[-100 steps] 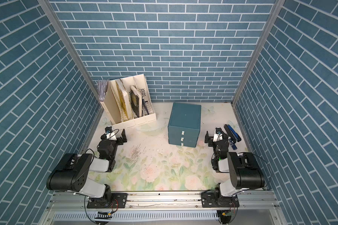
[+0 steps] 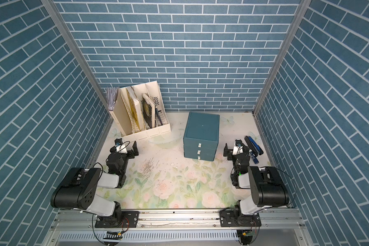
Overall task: Take the seed bags out of the drawer
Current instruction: Move the storage box to the center of the board.
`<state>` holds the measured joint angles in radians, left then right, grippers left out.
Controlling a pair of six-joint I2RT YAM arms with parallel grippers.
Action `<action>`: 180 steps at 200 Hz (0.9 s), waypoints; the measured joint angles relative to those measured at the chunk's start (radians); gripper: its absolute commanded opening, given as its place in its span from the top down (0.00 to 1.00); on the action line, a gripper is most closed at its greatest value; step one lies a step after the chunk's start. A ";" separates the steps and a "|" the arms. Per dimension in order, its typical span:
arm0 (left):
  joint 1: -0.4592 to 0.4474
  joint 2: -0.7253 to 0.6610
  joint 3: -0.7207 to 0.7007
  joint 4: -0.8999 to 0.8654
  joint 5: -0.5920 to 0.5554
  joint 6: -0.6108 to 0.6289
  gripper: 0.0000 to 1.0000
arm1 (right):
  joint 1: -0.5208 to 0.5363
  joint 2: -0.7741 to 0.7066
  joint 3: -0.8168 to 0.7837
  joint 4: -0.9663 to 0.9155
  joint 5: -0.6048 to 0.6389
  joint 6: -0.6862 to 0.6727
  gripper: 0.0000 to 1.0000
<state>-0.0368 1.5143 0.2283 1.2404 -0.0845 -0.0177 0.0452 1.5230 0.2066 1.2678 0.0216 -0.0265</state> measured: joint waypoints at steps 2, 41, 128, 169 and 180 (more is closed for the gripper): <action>0.000 0.000 0.000 0.000 0.000 0.000 0.00 | 0.000 0.000 0.000 0.000 0.000 0.000 0.00; 0.000 -0.034 0.129 -0.219 0.005 0.003 0.00 | 0.000 -0.053 0.094 -0.198 0.004 0.001 0.00; -0.109 -0.203 0.370 -0.602 -0.016 -0.013 0.00 | 0.000 -0.235 0.394 -0.679 0.045 0.058 0.00; -0.161 -0.207 0.496 -0.781 -0.019 -0.105 0.00 | 0.002 -0.253 0.620 -0.923 -0.019 0.110 0.00; -0.179 -0.206 0.525 -0.833 -0.014 -0.132 0.00 | 0.008 -0.240 0.694 -0.988 -0.050 0.119 0.00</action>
<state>-0.2157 1.3079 0.7536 0.4076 -0.0990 -0.1497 0.0528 1.2835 0.9009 0.2798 -0.0288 0.0929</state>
